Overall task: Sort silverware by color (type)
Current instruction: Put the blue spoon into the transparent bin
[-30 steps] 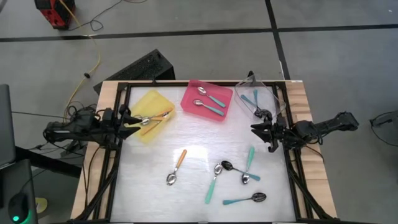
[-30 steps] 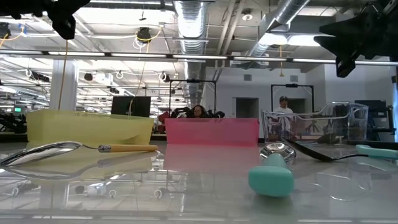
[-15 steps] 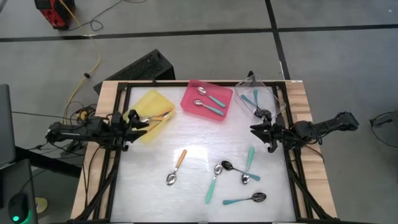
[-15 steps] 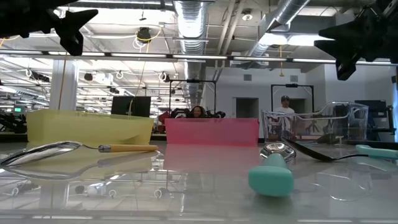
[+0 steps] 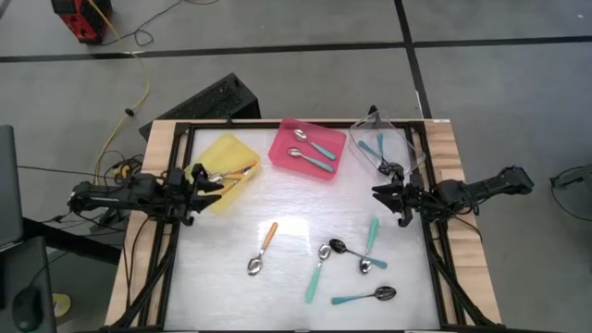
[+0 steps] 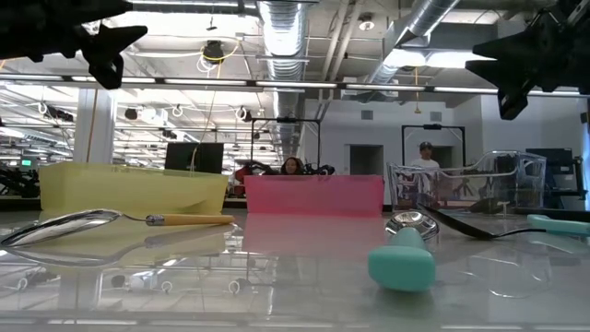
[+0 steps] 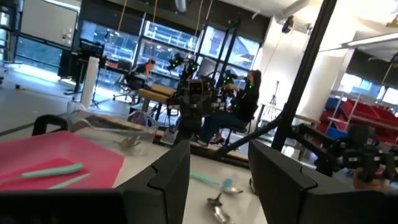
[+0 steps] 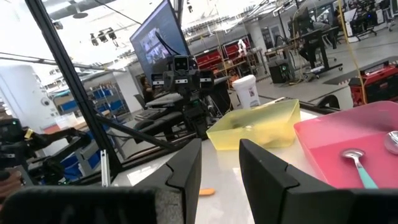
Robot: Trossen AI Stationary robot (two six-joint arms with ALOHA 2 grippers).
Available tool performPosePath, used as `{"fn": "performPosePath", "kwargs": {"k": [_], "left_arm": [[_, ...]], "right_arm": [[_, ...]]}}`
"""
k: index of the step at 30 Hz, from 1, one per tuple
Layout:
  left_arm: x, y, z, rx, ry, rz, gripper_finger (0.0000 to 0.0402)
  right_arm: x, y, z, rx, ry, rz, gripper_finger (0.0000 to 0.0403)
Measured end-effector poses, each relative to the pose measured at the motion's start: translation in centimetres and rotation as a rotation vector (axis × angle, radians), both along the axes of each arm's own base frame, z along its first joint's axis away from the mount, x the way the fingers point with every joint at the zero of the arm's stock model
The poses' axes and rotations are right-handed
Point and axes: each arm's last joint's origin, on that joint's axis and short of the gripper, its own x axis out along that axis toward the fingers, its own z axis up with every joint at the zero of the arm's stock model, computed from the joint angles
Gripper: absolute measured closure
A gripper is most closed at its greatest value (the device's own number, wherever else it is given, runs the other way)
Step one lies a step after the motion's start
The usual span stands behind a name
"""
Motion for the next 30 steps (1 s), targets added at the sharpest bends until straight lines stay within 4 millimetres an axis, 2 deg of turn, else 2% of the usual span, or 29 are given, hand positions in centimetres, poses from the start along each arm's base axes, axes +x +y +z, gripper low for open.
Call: {"fn": "performPosePath", "kwargs": {"k": [20, 25, 30], "left_arm": [[0.0, 0.0, -0.3, 0.006, 0.028, 0.001, 0.0253], [0.0, 0.0, -0.3, 0.001, 0.029, 0.000, 0.0253], [0.0, 0.0, -0.3, 0.001, 0.033, 0.000, 0.0253]], "right_arm": [[0.0, 0.0, -0.2, 0.017, 0.011, -0.005, 0.0269], [-0.1, 0.0, 0.7, 0.108, -0.082, 0.020, 0.0269], [-0.3, 0.0, 2.1, 0.032, -0.095, 0.034, 0.0269]]}}
